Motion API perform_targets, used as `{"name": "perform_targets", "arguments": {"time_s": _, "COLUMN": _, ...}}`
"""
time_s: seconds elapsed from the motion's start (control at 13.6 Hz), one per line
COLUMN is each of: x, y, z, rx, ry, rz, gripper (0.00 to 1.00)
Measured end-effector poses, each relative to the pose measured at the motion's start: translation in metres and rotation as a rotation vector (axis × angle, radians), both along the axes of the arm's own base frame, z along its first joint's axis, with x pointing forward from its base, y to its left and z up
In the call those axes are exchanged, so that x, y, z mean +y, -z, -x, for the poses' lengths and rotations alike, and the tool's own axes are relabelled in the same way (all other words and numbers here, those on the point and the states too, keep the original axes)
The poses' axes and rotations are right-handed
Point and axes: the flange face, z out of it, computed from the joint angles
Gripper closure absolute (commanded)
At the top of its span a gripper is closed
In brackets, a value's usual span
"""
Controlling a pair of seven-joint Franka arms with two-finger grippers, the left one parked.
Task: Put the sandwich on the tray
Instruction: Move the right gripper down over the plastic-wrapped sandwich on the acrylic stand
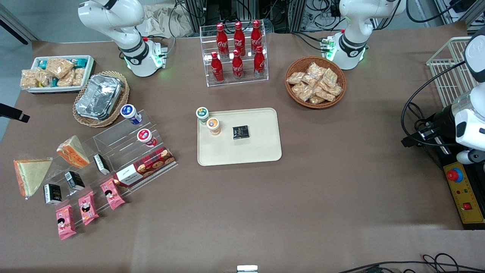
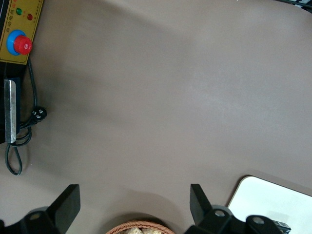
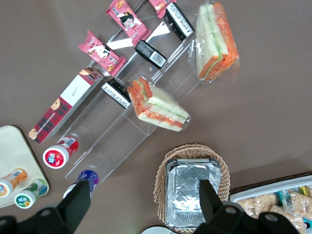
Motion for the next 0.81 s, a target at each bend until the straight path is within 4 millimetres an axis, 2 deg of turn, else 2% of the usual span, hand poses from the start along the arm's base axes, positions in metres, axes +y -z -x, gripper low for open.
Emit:
{"name": "perform_targets", "arguments": {"time_s": 0.37, "x": 0.002, "y": 0.002, "z": 0.000, "rx": 0.005, "ry": -0.003, "rz": -0.001, "gripper": 0.01}}
{"name": "perform_targets", "arguments": {"time_s": 0.51, "x": -0.005, "y": -0.001, "z": -0.003, "rx": -0.025, "ry": 0.004, "rz": 0.027, "gripper": 0.01}}
{"name": "perform_targets", "arguments": {"time_s": 0.66, "x": -0.025, "y": -0.005, "z": -0.002, "rx": -0.067, "ry": 0.037, "rz": 0.053, "gripper": 0.01}}
{"name": "perform_targets", "arguments": {"time_s": 0.81, "x": -0.060, "y": -0.008, "z": 0.007, "rx": -0.097, "ry": 0.072, "rz": 0.063, "gripper": 0.01}}
